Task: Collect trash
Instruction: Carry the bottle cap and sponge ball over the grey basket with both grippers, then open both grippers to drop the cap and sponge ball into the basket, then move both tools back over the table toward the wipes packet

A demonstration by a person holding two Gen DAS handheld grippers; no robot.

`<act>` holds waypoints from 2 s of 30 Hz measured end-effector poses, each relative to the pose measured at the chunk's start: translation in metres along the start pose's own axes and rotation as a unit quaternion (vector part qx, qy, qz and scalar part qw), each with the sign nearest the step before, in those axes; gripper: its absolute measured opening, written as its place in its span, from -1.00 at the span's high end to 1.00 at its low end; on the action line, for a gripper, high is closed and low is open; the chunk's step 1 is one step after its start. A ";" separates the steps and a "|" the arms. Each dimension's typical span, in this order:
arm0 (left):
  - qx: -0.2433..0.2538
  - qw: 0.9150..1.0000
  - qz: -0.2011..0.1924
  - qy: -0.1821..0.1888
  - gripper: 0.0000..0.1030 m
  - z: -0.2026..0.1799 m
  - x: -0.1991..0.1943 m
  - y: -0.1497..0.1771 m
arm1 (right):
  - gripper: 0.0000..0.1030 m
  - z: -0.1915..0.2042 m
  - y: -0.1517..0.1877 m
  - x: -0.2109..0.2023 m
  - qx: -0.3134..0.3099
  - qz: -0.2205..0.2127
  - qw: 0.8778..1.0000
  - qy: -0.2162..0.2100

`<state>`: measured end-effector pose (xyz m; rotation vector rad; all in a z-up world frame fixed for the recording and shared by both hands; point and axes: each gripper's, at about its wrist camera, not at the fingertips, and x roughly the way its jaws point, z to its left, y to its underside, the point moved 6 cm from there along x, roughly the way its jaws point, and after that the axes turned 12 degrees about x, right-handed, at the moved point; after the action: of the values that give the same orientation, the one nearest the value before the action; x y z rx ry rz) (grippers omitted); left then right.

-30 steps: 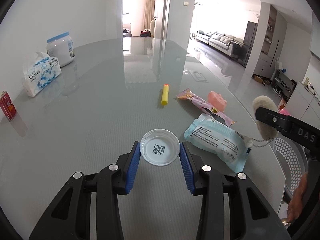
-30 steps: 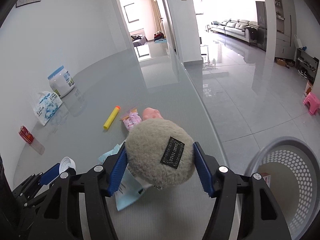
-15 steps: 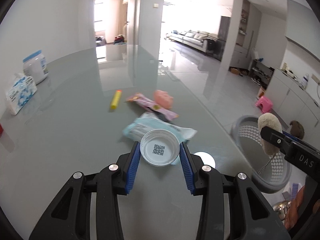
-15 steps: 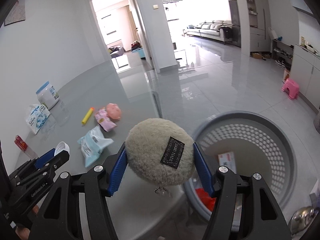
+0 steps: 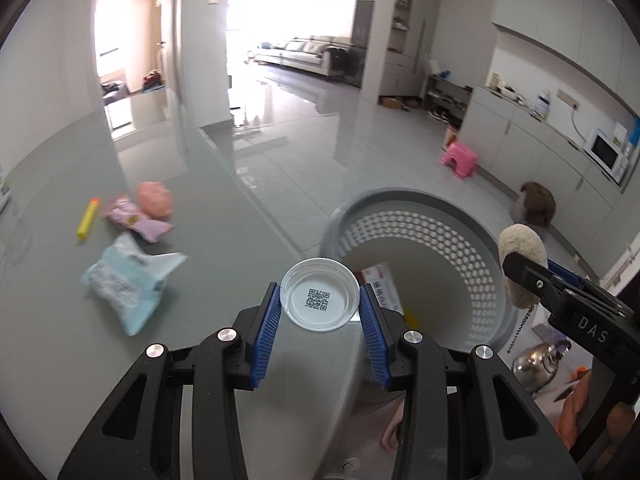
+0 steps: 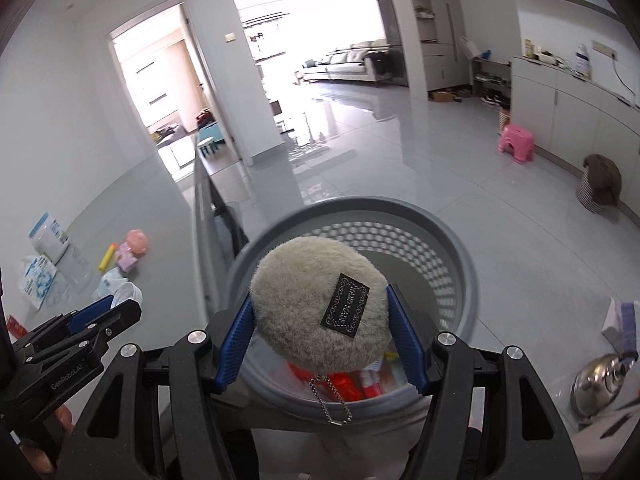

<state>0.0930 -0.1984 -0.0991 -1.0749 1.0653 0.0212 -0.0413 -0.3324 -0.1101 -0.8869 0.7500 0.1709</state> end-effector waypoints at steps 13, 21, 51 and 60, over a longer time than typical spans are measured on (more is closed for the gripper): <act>0.036 0.999 0.017 0.014 0.24 -0.042 0.057 -0.033 | -0.19 -0.033 -0.012 0.033 0.027 0.014 1.000 0.006; 0.035 0.998 0.043 0.002 0.23 -0.047 0.086 -0.034 | -0.20 -0.034 -0.015 0.060 0.029 0.036 0.999 0.000; 0.024 0.998 0.048 -0.012 -0.28 -0.039 0.088 -0.031 | -0.46 -0.036 -0.024 0.075 0.042 0.038 0.998 -0.012; 0.018 0.999 0.044 -0.013 -0.28 -0.034 0.078 -0.032 | -0.46 -0.034 -0.022 0.066 0.043 0.039 0.998 -0.016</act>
<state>0.1270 -0.2752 -0.1345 -0.9924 1.0842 0.0856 -0.0007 -0.3829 -0.1532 -0.7723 0.7571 0.2189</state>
